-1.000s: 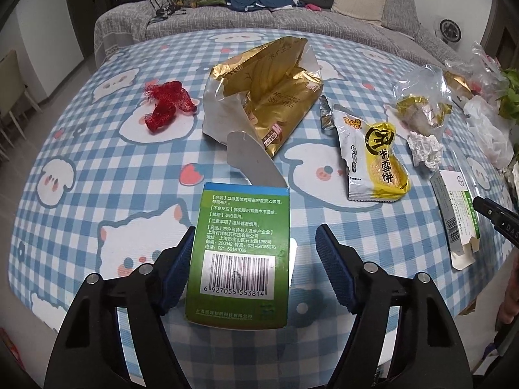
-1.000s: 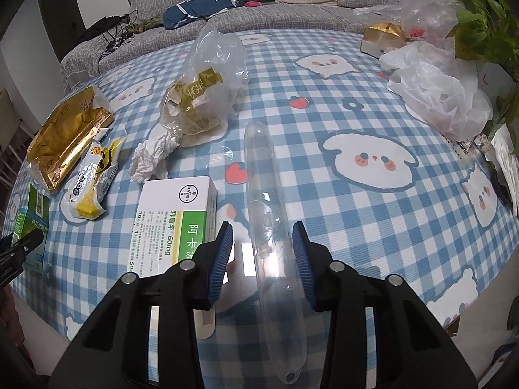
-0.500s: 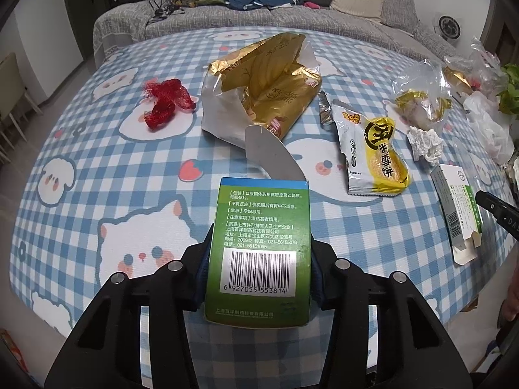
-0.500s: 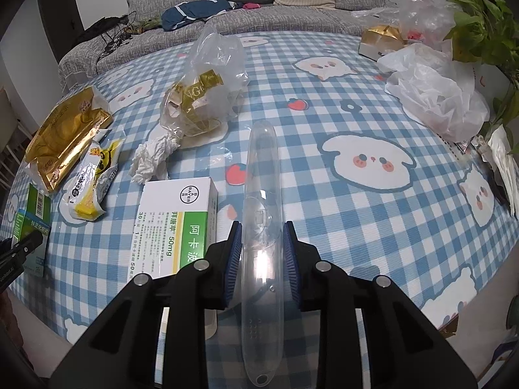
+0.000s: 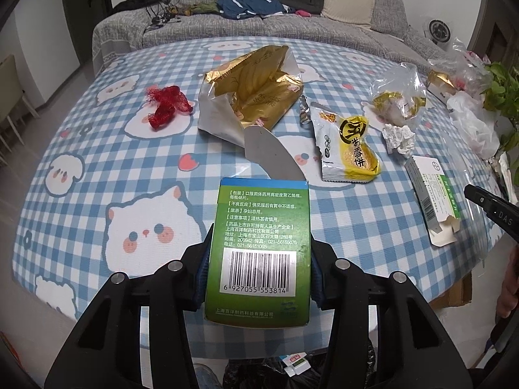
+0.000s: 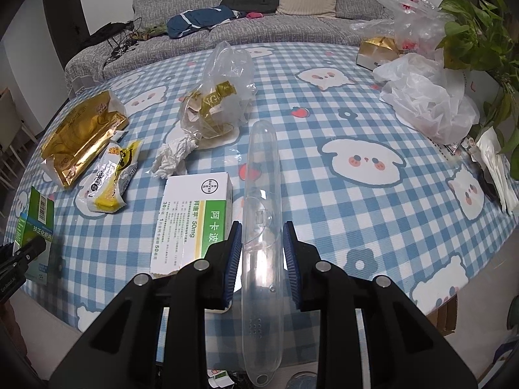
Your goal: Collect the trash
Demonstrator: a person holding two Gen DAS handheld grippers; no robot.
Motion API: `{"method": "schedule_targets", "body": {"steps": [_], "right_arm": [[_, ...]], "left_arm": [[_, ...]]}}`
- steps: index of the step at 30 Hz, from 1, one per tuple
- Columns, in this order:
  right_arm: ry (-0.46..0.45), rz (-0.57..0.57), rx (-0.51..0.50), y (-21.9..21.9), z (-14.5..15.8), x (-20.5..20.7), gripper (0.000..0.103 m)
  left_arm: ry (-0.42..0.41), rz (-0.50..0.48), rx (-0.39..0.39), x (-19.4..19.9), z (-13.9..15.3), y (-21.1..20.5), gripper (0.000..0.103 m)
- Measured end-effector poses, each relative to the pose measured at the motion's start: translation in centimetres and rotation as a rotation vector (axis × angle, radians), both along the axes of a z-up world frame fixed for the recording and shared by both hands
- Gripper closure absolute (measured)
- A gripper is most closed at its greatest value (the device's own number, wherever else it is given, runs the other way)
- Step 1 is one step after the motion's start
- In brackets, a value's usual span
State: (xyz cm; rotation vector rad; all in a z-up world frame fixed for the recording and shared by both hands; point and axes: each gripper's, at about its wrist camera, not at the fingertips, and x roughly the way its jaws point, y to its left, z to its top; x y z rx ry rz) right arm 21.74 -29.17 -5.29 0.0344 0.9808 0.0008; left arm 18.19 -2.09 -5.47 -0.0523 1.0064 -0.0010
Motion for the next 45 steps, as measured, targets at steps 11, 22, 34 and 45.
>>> {"method": "schedule_targets", "body": {"steps": [11, 22, 34, 45], "right_arm": [[-0.023, -0.003, -0.008, -0.1, 1.1, -3.6, 0.078], [-0.038, 0.004, -0.017, 0.0, 1.8, -6.2, 0.078], [-0.059, 0.015, -0.006, 0.2, 2.6, -10.6, 0.078], [-0.092, 0.027, 0.003, 0.5, 3.3, -14.5, 0.078]], "left_arm": [[-0.027, 0.001, -0.009, -3.6, 1.5, 0.0, 0.057], [-0.034, -0.006, -0.019, -6.8, 2.2, -0.6, 0.057], [-0.045, -0.013, -0.03, -10.8, 2.6, -1.3, 0.057], [-0.051, -0.009, -0.043, -14.6, 2.3, -1.9, 0.057]]}}
